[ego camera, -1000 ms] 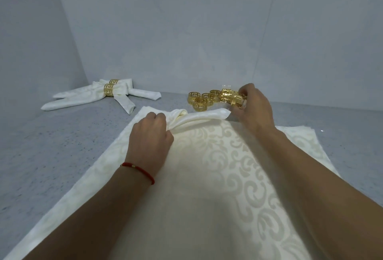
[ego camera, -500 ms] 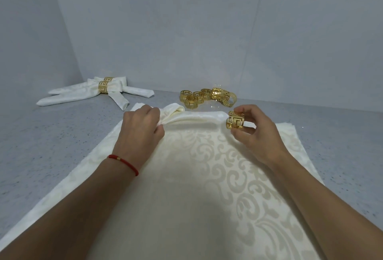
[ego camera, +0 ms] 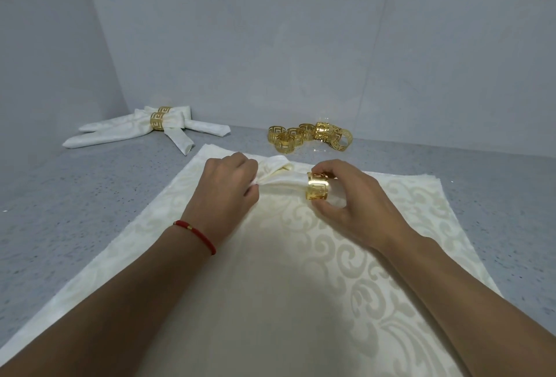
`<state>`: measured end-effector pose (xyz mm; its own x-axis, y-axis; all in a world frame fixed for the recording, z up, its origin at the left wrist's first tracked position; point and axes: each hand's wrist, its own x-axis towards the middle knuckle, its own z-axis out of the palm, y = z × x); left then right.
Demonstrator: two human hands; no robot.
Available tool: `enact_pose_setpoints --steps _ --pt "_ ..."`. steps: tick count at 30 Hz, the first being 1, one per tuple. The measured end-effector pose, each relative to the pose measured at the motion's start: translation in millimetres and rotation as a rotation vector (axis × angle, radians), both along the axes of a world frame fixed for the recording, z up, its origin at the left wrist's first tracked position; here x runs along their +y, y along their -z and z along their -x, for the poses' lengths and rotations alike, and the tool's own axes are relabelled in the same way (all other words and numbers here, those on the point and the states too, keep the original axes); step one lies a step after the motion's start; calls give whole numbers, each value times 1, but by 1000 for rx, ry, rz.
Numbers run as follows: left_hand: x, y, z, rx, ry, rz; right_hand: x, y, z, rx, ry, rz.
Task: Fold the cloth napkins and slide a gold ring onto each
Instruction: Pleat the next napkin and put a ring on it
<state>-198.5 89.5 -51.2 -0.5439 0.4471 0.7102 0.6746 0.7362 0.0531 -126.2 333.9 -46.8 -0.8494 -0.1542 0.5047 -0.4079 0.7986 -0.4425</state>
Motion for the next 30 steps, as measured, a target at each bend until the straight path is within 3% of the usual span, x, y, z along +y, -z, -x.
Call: enact_pose_setpoints --steps 5,16,20,30 --pt "12 -1 -8 28 108 16 -8 -1 1 83 126 -155" --pt "8 -3 -19 30 347 100 7 -4 1 -131 11 268" --pt "4 -5 -19 26 392 160 8 -8 0 -114 -41 254" --pt "-1 -9 -18 2 393 103 10 -15 2 -21 -74 9"
